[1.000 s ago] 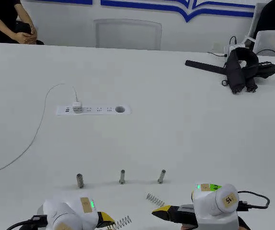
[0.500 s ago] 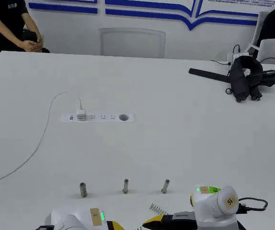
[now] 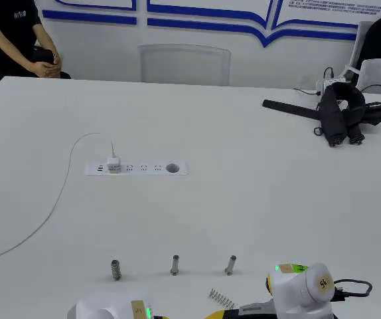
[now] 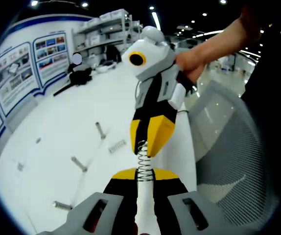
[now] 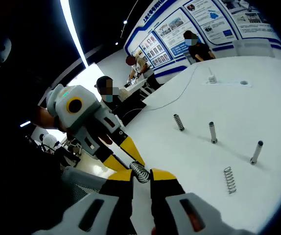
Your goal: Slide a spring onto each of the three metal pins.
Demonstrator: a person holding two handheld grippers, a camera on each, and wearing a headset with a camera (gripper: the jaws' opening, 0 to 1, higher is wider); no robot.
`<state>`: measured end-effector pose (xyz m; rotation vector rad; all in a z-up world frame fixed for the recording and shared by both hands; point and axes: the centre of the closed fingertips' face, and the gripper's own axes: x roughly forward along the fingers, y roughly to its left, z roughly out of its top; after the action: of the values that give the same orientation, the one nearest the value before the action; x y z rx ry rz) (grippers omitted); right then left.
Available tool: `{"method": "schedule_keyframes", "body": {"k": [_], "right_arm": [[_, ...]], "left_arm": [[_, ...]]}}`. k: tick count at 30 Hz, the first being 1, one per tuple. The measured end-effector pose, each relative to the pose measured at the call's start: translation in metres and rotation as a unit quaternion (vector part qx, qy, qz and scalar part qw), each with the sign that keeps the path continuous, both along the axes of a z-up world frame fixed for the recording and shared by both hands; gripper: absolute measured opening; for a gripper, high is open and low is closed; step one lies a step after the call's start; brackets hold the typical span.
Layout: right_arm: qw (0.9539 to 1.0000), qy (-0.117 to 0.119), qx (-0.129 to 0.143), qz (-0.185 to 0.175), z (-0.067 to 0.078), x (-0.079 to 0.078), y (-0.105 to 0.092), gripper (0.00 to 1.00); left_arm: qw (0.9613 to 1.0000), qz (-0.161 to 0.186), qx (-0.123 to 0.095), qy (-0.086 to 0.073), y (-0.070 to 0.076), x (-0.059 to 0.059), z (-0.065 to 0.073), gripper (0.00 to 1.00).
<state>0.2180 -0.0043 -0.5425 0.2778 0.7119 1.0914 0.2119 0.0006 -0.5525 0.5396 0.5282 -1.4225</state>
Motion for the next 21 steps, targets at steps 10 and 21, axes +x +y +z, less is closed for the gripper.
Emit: {"method": "schedule_keyframes", "body": {"k": [10, 21], "right_arm": [[1.0000, -0.001, -0.003, 0.005, 0.004, 0.001, -0.002, 0.13], [0.9990, -0.036, -0.022, 0.011, 0.032, 0.018, -0.009, 0.12]], "left_arm": [[1.0000, -0.002, -0.004, 0.002, -0.003, 0.002, 0.002, 0.10], [0.9991, 0.013, -0.039, 0.006, -0.017, 0.019, 0.019, 0.10]]}}
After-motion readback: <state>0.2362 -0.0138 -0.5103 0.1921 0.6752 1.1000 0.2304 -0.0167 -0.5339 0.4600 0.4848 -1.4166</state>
